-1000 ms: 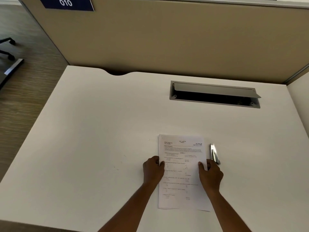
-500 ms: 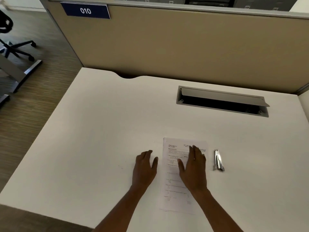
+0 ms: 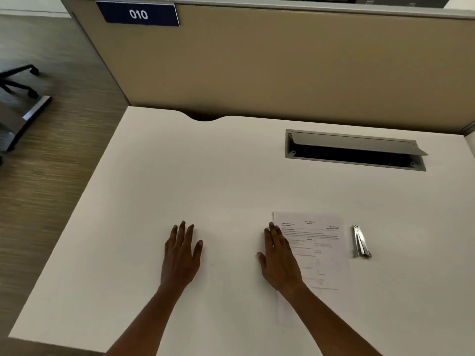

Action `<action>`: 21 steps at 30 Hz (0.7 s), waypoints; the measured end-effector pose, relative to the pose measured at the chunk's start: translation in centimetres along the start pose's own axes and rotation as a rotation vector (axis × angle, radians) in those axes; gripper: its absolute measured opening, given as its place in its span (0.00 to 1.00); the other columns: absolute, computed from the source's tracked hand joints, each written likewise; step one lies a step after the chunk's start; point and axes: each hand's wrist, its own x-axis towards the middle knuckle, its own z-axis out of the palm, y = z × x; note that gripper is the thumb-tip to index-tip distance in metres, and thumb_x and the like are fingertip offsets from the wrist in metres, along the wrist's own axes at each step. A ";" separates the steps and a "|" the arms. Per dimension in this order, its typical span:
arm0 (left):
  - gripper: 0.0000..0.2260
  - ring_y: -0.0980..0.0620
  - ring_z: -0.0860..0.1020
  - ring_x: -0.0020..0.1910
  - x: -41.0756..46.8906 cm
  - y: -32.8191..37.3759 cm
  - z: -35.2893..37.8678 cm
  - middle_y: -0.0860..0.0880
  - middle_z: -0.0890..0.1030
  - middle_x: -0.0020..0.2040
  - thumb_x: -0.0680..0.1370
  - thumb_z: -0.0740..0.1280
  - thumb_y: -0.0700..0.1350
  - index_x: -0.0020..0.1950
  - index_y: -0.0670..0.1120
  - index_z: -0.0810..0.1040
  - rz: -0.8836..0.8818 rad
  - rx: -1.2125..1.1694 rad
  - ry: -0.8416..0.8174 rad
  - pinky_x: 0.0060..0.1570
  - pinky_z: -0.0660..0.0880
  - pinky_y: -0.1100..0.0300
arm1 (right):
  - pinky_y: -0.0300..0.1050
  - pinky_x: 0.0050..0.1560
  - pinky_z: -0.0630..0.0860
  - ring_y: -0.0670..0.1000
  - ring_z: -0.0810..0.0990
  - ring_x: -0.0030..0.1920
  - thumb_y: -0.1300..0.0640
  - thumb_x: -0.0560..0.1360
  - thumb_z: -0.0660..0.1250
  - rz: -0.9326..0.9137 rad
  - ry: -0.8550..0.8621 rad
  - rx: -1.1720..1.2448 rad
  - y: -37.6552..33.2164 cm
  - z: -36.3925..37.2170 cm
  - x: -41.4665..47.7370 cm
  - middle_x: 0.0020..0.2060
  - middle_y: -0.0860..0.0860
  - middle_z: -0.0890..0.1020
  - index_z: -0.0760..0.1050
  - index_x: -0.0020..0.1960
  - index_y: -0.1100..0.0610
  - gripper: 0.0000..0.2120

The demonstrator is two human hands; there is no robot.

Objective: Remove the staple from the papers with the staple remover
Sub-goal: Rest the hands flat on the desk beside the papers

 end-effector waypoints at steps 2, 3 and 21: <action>0.32 0.43 0.53 0.82 0.7 -1.3 -0.1 0.45 0.58 0.83 0.81 0.47 0.62 0.81 0.48 0.62 0.032 0.035 -0.062 0.77 0.60 0.43 | 0.57 0.70 0.70 0.58 0.63 0.77 0.50 0.79 0.51 0.047 -0.011 -0.005 -0.3 0.6 -0.4 0.77 0.59 0.61 0.62 0.76 0.64 0.29; 0.32 0.43 0.52 0.83 1.0 -1.9 -0.1 0.45 0.57 0.83 0.81 0.45 0.63 0.81 0.49 0.61 0.037 0.042 -0.094 0.78 0.59 0.42 | 0.57 0.69 0.71 0.58 0.64 0.76 0.50 0.79 0.49 0.059 -0.011 -0.010 -0.5 0.9 -0.5 0.77 0.59 0.63 0.63 0.75 0.64 0.29; 0.76 0.42 0.20 0.74 1.5 -3.8 -3.5 0.49 0.17 0.74 0.45 0.63 0.87 0.76 0.56 0.22 0.055 0.130 -0.630 0.74 0.33 0.30 | 0.67 0.76 0.38 0.51 0.46 0.80 0.28 0.77 0.38 0.112 -0.059 -0.272 -1.7 -0.7 4.7 0.81 0.52 0.49 0.49 0.80 0.58 0.43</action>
